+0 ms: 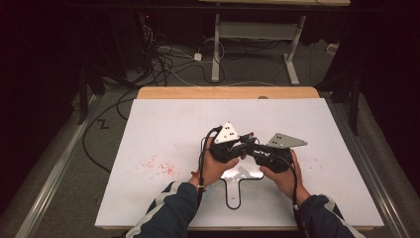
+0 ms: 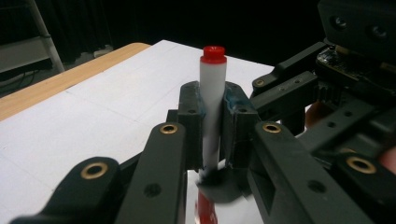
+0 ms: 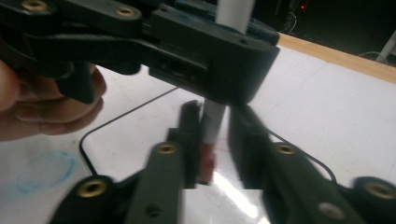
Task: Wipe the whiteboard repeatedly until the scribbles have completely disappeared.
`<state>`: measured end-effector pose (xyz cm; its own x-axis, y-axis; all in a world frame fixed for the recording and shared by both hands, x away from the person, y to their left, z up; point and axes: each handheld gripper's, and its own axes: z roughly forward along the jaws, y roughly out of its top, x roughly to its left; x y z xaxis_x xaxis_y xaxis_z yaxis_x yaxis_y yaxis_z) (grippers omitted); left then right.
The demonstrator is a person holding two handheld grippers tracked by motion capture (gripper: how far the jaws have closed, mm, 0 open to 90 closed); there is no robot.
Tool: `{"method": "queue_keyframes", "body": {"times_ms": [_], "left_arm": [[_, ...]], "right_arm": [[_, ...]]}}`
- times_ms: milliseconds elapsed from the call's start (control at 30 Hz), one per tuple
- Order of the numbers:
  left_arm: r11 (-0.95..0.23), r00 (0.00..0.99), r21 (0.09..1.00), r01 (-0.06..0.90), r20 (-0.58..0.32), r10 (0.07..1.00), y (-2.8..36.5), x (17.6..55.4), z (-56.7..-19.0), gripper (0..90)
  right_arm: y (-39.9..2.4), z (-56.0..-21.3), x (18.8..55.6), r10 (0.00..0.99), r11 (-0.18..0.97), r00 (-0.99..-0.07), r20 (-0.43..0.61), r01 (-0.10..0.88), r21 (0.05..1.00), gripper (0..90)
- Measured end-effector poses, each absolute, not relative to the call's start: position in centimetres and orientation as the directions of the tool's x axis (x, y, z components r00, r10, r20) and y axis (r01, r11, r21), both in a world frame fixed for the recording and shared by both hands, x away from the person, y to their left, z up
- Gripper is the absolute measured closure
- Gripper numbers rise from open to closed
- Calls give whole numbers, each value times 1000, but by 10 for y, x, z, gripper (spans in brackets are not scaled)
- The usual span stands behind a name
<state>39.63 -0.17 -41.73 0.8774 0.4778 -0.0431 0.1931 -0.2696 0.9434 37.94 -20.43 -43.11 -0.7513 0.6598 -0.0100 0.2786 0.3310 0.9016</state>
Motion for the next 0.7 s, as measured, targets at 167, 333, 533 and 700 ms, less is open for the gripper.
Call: {"method": "queue_keyframes", "body": {"times_ms": [167, 333, 533, 700], "left_arm": [[-285, 867, 936, 205, -38, 498, 2, 397, -422, 769], [-269, 844, 939, 214, -38, 535, 7, 398, -420, 610], [-300, 794, 931, 209, 18, 608, 33, 388, -412, 325], [-340, 774, 916, 213, 53, 630, 67, 373, -416, 239]], "right_arm": [[-198, -436, 387, 642, 369, -766, -30, 274, 888, 816], [-196, -441, 395, 648, 395, -759, -54, 275, 876, 818], [-203, -447, 405, 688, 448, -711, -146, 258, 856, 818], [-212, -453, 413, 711, 471, -679, -185, 264, 842, 819]]}}
